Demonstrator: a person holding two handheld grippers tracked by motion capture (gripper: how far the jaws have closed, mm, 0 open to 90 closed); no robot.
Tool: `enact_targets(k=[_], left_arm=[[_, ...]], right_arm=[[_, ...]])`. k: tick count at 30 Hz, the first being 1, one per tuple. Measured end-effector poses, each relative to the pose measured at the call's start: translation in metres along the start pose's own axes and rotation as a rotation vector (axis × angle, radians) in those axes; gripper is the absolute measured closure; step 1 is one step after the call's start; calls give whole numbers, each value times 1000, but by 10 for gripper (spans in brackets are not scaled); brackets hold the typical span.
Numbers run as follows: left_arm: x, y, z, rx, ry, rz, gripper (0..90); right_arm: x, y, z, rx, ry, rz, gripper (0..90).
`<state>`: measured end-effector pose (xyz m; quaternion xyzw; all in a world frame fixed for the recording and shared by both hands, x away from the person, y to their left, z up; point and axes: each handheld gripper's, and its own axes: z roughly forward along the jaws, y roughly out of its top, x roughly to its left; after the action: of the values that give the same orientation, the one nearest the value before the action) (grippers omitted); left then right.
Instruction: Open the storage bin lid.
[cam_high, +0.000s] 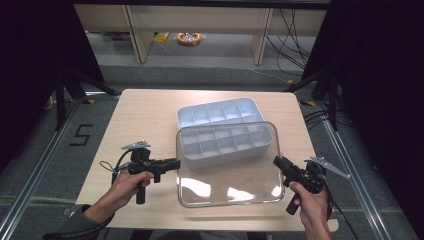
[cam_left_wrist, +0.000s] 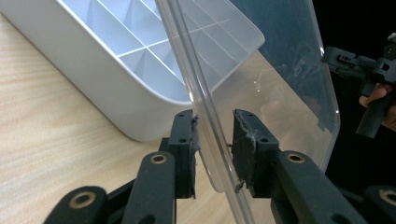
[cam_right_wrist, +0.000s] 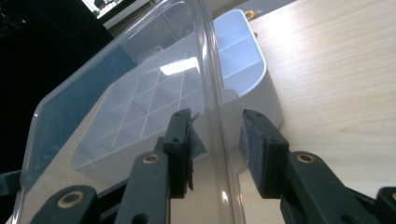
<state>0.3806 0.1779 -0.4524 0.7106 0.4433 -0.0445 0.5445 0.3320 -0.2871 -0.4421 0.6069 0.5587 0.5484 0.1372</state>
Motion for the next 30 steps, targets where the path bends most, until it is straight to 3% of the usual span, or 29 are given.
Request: enact_targets(k=[2, 3, 4, 11, 14, 16, 19, 22, 24, 26, 29, 30], left_arm=[[-1, -3, -1, 7, 1, -1, 689], [0, -4, -1, 10, -3, 9, 688], [-1, -6, -1, 11, -3, 5, 688], [-3, -14, -2, 30, -9, 5, 684], [-6, -17, -4, 31, -9, 6, 682], [-7, -19, -6, 34, -17, 7, 682], [-8, -23, -7, 42, -14, 11, 682], [-7, -27, -7, 48, -25, 11, 682], [-7, -31, -7, 57, -17, 8, 682], [-7, -34, -6, 71, -24, 14, 682], [-7, -41, -4, 94, -24, 12, 682], [-6, -43, -3, 105, -24, 14, 682]], right_arm=[[0, -3, -2, 2, -7, 4, 647], [0, -6, -2, 7, 6, 24, 646], [1, -7, -5, 20, -11, 45, 645], [-3, -21, -11, 22, -12, 24, 640], [-1, -26, -15, 40, -22, 50, 637], [-2, -30, -18, 27, -22, 19, 636], [0, -37, -24, 38, -3, 56, 637], [-3, -43, -26, 42, -13, 33, 636], [-2, -46, -28, 57, 0, 75, 636], [-5, -48, -28, 56, -22, 27, 636], [-5, -51, -30, 64, -19, 49, 636], [-7, -52, -30, 64, -36, 28, 636]])
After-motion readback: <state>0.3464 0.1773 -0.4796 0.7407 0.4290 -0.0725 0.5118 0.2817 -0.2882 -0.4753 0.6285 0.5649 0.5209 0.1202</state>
